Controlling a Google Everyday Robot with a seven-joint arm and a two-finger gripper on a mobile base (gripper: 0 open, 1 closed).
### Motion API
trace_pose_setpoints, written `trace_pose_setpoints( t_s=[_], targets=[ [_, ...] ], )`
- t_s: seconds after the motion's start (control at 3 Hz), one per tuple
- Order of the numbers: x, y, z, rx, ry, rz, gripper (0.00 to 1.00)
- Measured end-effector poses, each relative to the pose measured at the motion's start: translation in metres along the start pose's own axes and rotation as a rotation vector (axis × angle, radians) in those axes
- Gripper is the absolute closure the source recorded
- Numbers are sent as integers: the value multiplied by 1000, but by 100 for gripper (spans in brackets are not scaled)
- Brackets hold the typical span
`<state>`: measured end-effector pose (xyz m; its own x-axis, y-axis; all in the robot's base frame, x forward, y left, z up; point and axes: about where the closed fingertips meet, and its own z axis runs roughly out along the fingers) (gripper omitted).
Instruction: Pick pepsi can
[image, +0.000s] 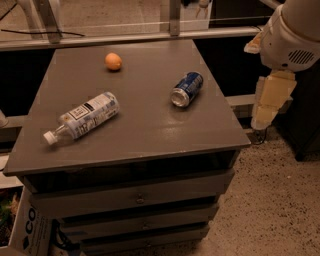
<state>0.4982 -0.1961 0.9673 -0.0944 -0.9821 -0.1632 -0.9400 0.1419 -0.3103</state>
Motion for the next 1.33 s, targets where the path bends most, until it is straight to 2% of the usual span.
trace_pose_setpoints(
  t_s=[0.67,1.0,1.33],
  targets=[
    [-5,-43,34,-9,-14,-162,0],
    [-8,-45,44,-39,-39,-295,0],
    [-8,-45,44,-39,-39,-295,0]
  ],
)
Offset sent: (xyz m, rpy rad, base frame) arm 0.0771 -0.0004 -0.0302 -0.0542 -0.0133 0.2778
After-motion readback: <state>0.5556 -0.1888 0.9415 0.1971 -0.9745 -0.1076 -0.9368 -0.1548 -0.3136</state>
